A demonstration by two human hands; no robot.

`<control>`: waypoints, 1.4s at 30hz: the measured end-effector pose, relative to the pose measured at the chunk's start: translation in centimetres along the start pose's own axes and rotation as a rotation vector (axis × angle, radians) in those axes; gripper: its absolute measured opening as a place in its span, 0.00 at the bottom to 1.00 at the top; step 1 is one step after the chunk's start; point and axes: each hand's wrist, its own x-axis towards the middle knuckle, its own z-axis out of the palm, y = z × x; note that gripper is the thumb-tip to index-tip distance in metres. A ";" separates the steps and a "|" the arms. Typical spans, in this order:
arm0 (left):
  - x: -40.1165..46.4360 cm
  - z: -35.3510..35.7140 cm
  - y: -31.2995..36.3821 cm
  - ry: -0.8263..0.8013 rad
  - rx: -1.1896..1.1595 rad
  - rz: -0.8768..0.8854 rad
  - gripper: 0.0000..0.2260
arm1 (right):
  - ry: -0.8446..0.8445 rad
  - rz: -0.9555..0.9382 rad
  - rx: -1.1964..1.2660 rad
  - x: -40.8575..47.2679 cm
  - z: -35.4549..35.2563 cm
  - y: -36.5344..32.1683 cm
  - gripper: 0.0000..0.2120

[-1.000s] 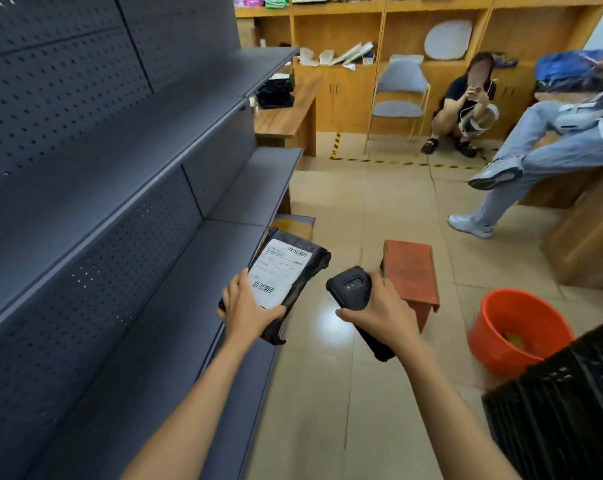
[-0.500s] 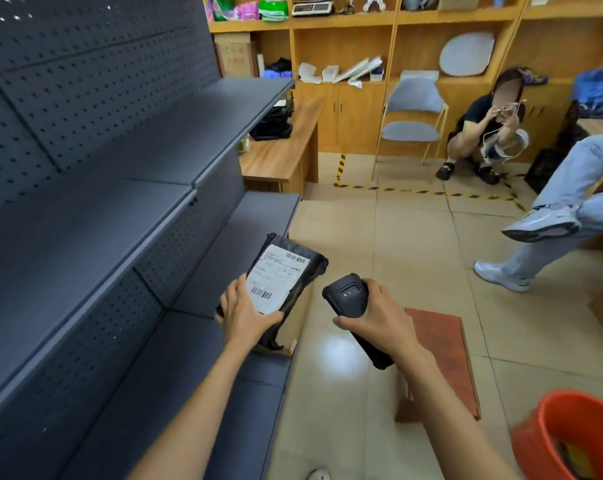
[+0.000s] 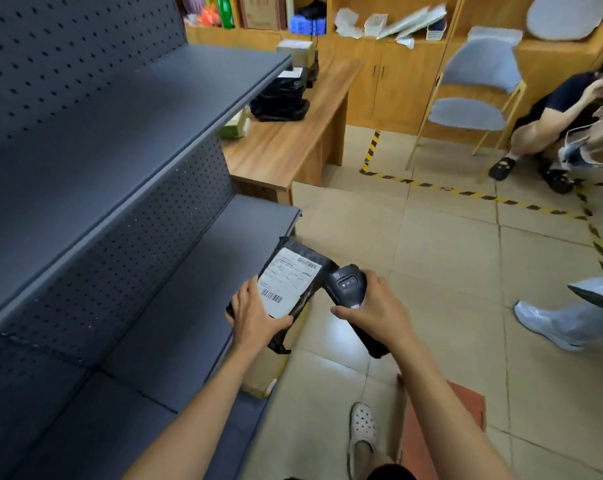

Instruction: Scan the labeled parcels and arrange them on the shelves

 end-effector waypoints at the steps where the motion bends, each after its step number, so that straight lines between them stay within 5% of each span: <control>1: 1.6 0.4 0.9 0.011 -0.003 -0.037 0.49 | -0.022 -0.017 -0.012 2.4 -0.6 0.2 0.39; 6: 8.9 2.1 4.4 0.136 -0.051 -0.239 0.49 | -0.132 -0.107 -0.093 14.0 -3.3 0.0 0.37; 15: 19.8 4.4 2.9 0.117 0.037 -0.614 0.51 | -0.341 -0.246 -0.191 29.8 -0.4 -3.3 0.38; 27: 32.3 9.0 2.3 -0.005 -0.132 -0.932 0.46 | -0.525 -0.369 -0.268 44.2 3.5 -7.6 0.39; 33: 36.6 11.7 4.1 0.062 -0.137 -1.119 0.47 | -0.621 -0.444 -0.310 49.4 3.7 -8.7 0.42; 39: 40.5 14.3 5.8 0.194 -0.205 -1.209 0.48 | -0.675 -0.486 -0.407 53.5 3.2 -8.4 0.42; 42: 40.2 14.4 5.8 0.203 -0.185 -1.109 0.44 | -0.699 -0.516 -0.422 54.5 3.1 -8.5 0.42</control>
